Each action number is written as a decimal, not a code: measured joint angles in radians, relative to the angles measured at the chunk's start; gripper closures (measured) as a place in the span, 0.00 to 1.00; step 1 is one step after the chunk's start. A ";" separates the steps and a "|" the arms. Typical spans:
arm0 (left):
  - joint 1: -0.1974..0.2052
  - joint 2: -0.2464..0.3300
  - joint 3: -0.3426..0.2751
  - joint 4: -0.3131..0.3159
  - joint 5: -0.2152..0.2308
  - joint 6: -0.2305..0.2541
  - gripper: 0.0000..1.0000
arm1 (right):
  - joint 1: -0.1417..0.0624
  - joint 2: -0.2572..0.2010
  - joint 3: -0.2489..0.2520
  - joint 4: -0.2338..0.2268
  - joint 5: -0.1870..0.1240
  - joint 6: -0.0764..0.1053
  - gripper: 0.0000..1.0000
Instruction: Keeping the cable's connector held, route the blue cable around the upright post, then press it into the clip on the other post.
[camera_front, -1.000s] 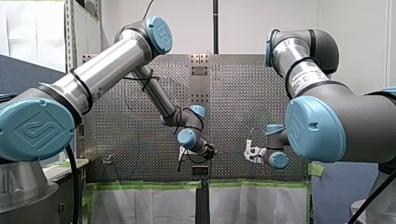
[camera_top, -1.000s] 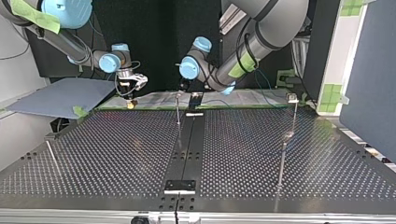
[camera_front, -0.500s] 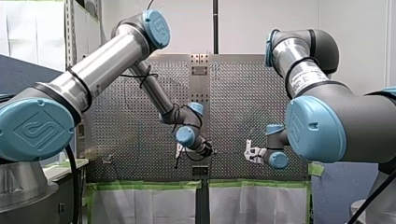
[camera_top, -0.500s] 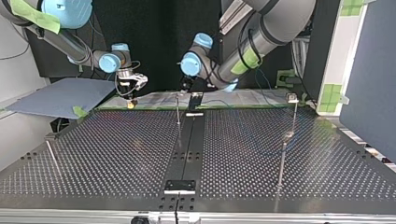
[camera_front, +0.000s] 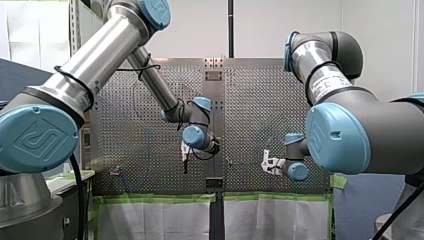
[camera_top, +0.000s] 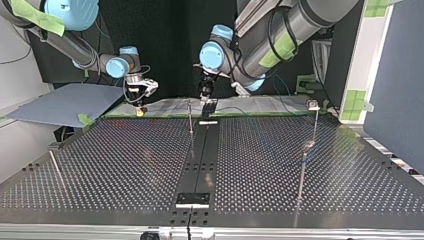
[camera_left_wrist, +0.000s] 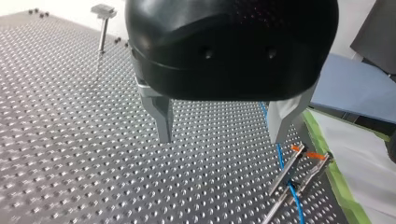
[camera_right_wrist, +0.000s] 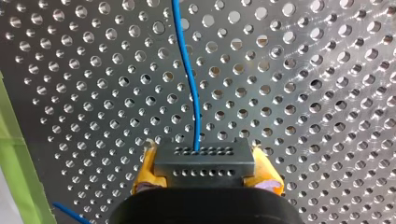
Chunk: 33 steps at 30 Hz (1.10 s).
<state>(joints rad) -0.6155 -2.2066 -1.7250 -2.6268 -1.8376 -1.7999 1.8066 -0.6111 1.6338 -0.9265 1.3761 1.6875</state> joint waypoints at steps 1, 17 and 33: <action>0.000 0.013 -0.013 -0.011 -0.011 -0.002 0.02 | 0.000 0.000 0.000 0.000 0.000 0.000 1.00; -0.011 0.179 -0.179 -0.109 -0.047 0.037 0.02 | 0.001 0.000 0.000 0.000 -0.002 0.004 1.00; -0.013 0.339 -0.296 -0.091 -0.044 0.037 0.02 | 0.004 0.001 0.000 -0.002 -0.008 0.009 1.00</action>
<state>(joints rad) -0.6283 -1.8675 -2.0211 -2.7176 -1.8817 -1.7626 1.8111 -0.6106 1.6343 -0.9288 1.3685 1.6969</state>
